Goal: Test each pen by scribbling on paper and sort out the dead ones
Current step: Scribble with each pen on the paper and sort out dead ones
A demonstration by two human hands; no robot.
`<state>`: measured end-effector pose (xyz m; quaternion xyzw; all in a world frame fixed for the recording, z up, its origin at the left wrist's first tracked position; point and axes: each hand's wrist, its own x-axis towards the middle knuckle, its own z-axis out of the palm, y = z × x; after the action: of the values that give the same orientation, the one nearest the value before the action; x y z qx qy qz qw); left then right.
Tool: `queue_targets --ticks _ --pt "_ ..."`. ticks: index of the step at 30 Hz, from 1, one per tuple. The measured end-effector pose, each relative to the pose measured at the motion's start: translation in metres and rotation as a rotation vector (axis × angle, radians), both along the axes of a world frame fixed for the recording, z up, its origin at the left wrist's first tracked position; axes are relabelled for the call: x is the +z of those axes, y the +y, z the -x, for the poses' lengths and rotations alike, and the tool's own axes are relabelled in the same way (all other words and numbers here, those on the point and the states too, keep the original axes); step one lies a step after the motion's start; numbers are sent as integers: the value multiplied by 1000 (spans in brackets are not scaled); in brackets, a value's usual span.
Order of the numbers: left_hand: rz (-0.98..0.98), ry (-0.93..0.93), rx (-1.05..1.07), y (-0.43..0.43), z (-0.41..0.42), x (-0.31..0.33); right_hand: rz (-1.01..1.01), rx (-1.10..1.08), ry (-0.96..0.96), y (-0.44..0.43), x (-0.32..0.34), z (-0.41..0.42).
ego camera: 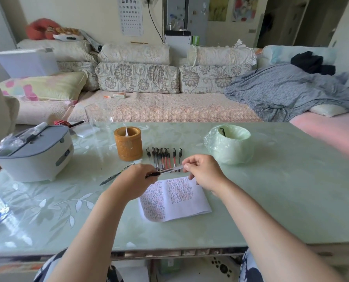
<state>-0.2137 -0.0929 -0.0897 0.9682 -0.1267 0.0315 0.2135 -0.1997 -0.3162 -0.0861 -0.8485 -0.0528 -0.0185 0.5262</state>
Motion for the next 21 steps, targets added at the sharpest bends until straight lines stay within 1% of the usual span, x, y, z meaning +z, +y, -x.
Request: queue_targets --ticks 2,3,5,6,7,9,11,14,18,21 --pt "48 6 -6 -1 7 2 100 -16 -46 -5 -1 8" --pt "65 11 -11 -4 10 2 205 -18 -82 -8 -3 13" --pt "89 33 -22 -13 16 0 477 23 -206 -10 -7 22" --pt "107 42 -28 -18 18 -1 581 63 -271 -10 -8 27" --pt "130 43 -36 -24 19 -2 637 103 -313 -7 -9 32" --pt "176 36 -44 -35 22 -4 638 174 -318 -3 -7 41" --pt "195 27 -40 -43 25 -4 600 211 -248 -2 -8 46" --pt "226 17 -37 -46 27 -6 550 185 -177 -11 -9 44" --pt "223 6 -32 -43 25 -6 528 126 -144 -21 -10 39" --pt "231 17 -27 -44 24 -7 537 143 -140 -18 -13 37"
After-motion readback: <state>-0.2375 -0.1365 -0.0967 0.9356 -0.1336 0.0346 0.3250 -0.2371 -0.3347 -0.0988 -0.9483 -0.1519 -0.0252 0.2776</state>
